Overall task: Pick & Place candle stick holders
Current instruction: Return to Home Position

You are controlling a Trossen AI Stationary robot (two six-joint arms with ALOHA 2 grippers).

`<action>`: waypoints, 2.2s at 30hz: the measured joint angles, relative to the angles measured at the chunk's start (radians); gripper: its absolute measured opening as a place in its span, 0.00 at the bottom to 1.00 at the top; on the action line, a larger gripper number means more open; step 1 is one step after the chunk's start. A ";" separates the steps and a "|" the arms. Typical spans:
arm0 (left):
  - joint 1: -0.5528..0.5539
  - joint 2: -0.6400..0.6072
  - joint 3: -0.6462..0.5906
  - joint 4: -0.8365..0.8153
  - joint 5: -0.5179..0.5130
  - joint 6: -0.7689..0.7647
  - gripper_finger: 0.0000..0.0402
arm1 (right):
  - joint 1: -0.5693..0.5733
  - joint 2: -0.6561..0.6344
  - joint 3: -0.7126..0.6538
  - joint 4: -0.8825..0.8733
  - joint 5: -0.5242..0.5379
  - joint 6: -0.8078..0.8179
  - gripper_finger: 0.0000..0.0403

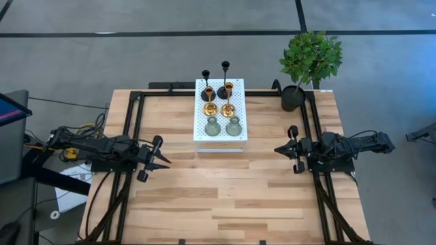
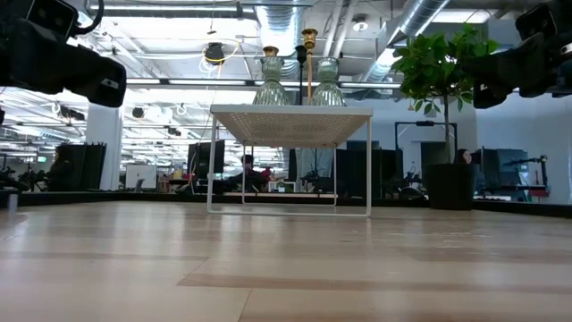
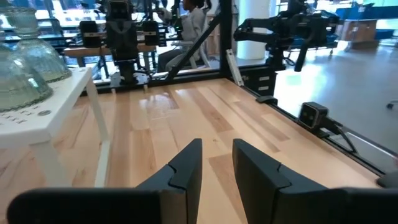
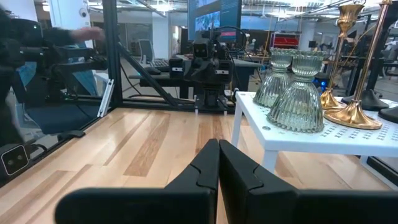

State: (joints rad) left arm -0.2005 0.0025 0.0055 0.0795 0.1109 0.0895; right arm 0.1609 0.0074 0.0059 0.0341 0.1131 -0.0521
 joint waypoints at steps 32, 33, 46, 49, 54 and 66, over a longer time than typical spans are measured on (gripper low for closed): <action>0.000 0.000 0.001 0.034 0.189 -0.001 0.22 | 0.000 0.001 -0.001 0.000 0.000 0.000 0.00; 0.000 0.000 0.001 0.034 0.189 -0.001 0.22 | 0.000 0.001 -0.001 0.000 0.000 0.000 0.00; 0.000 0.007 0.001 0.034 0.162 0.003 0.22 | 0.000 0.001 -0.001 0.000 0.000 0.000 0.00; 0.000 0.007 0.001 0.034 0.072 0.002 0.22 | 0.000 0.001 -0.001 0.000 0.000 0.000 0.00; 0.000 0.007 0.001 0.034 -0.171 0.003 0.22 | 0.000 0.001 -0.001 0.000 0.000 0.000 0.00; 0.000 0.007 0.001 0.034 -0.218 0.003 0.22 | 0.000 0.001 -0.001 0.000 0.000 0.000 0.00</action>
State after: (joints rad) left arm -0.2005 0.0093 0.0063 0.1135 -0.1066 0.0925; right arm 0.1608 0.0082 0.0048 0.0341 0.1127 -0.0521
